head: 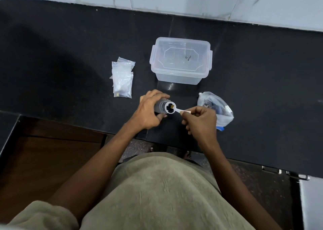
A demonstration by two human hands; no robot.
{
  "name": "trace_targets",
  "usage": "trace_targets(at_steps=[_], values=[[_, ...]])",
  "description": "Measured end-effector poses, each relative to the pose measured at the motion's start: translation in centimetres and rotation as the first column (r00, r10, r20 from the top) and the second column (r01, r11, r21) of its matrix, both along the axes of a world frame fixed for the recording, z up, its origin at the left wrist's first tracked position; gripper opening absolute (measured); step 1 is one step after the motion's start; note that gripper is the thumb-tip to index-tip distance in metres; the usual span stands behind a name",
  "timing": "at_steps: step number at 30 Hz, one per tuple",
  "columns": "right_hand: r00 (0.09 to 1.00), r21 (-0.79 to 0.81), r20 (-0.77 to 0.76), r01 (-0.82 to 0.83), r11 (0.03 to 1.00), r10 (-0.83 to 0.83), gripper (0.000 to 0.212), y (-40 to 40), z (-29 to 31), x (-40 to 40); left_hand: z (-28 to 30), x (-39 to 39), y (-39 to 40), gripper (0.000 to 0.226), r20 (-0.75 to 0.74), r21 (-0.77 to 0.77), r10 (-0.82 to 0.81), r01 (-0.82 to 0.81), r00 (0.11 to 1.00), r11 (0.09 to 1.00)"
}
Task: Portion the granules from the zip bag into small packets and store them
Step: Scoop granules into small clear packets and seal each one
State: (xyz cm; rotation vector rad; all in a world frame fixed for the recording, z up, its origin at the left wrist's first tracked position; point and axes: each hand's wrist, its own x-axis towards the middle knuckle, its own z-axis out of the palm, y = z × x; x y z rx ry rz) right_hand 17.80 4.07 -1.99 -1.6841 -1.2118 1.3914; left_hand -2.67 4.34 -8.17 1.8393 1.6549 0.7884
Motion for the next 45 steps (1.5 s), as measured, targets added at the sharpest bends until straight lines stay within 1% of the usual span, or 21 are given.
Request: trace_targets(at_steps=[2,4,7,10,13,17,22,25,27,29,30,31,33,35,36,38,40,42,43,44,45], values=[[0.998,0.105,0.062,-0.012,0.994,0.006,0.014,-0.3,-0.2,-0.3,0.1,0.3,0.0,0.066,0.083,0.018,0.038,-0.040,0.996,0.999],[0.987,0.293,0.159,-0.066,0.954,0.020,0.013,-0.4,-0.7,-0.7,0.2,0.4,0.0,0.064,0.160,0.025,0.063,-0.068,0.985,0.997],[0.932,0.549,0.347,-0.291,0.783,0.102,0.004,-0.6,-1.5,-0.9,0.4,0.5,0.0,0.064,0.279,0.019,0.094,-0.103,0.956,0.994],[0.844,0.674,0.533,-0.471,0.569,0.067,0.008,-0.9,-2.8,-0.9,0.2,0.3,0.0,0.063,0.346,0.004,0.120,-0.129,0.931,0.992],[0.823,0.746,0.567,-0.493,0.447,-0.038,0.011,-1.0,-4.0,-0.8,0.1,-0.1,0.0,0.060,0.361,0.003,0.120,-0.130,0.925,0.992],[0.842,0.804,0.533,-0.472,0.363,-0.086,0.012,-0.8,-4.8,-0.7,0.1,-0.4,0.1,0.057,0.395,0.005,0.119,-0.132,0.911,0.991],[0.840,0.812,0.533,-0.473,0.342,-0.102,0.012,-0.7,-5.1,-0.8,0.1,-0.6,0.4,0.057,0.425,-0.003,0.123,-0.134,0.897,0.991],[0.833,0.803,0.542,-0.475,0.360,-0.111,0.012,-0.7,-5.2,-0.6,0.1,-0.5,0.6,0.056,0.453,-0.020,0.123,-0.128,0.883,0.992],[0.851,0.817,0.514,-0.445,0.368,-0.111,0.011,-0.7,-5.2,-0.4,0.1,-0.4,0.7,0.055,0.450,-0.017,0.120,-0.126,0.885,0.992],[0.859,0.804,0.504,-0.431,0.409,-0.087,0.011,-0.6,-5.2,-0.4,0.0,-0.4,0.7,0.053,0.459,-0.023,0.120,-0.123,0.880,0.992],[0.865,0.783,0.498,-0.418,0.461,-0.061,0.011,-0.7,-5.0,-0.4,0.0,-0.4,0.8,0.053,0.467,-0.022,0.112,-0.115,0.877,0.993],[0.887,0.758,0.460,-0.371,0.536,-0.037,0.010,-0.9,-4.7,-0.6,0.0,-0.3,0.7,0.052,0.465,-0.018,0.104,-0.108,0.879,0.994],[0.960,0.658,0.279,-0.163,0.735,-0.036,0.008,-1.0,-3.7,-0.8,0.1,-0.1,0.8,0.050,0.455,-0.011,0.094,-0.099,0.886,0.995],[0.997,0.433,0.045,0.036,0.901,-0.062,0.006,-0.8,-2.5,-0.9,0.0,0.0,0.9,0.048,0.466,-0.010,0.092,-0.099,0.880,0.995],[0.995,0.320,-0.066,0.094,0.943,-0.077,0.006,-0.7,-2.0,-0.9,0.0,0.1,1.0,0.046,0.470,-0.009,0.092,-0.100,0.878,0.995],[0.964,0.168,-0.239,0.156,0.973,-0.113,0.006,0.0,-1.3,-0.6,0.2,0.3,1.1,0.043,0.474,-0.010,0.094,-0.101,0.875,0.995],[0.944,0.114,-0.305,0.165,0.980,-0.124,0.007,0.4,-1.2,-0.4,0.1,0.2,1.2,0.041,0.484,-0.014,0.105,-0.112,0.869,0.994],[0.962,0.170,-0.251,0.152,0.974,-0.107,0.006,0.1,-1.6,-0.3,0.1,0.4,1.3,0.039,0.487,-0.021,0.119,-0.125,0.865,0.992],[0.981,0.271,-0.168,0.140,0.952,-0.096,0.006,-0.1,-1.7,-0.3,0.2,0.5,1.3,0.038,0.493,-0.022,0.124,-0.131,0.861,0.991],[0.994,0.435,-0.049,0.107,0.894,-0.095,0.006,-0.3,-1.8,-0.1,0.2,0.5,1.4,0.035,0.507,-0.021,0.128,-0.136,0.852,0.990],[0.991,0.614,0.087,0.030,0.789,-0.105,0.007,-0.4,-2.0,0.0,0.3,0.7,1.5,0.034,0.524,-0.021,0.134,-0.145,0.841,0.989]])
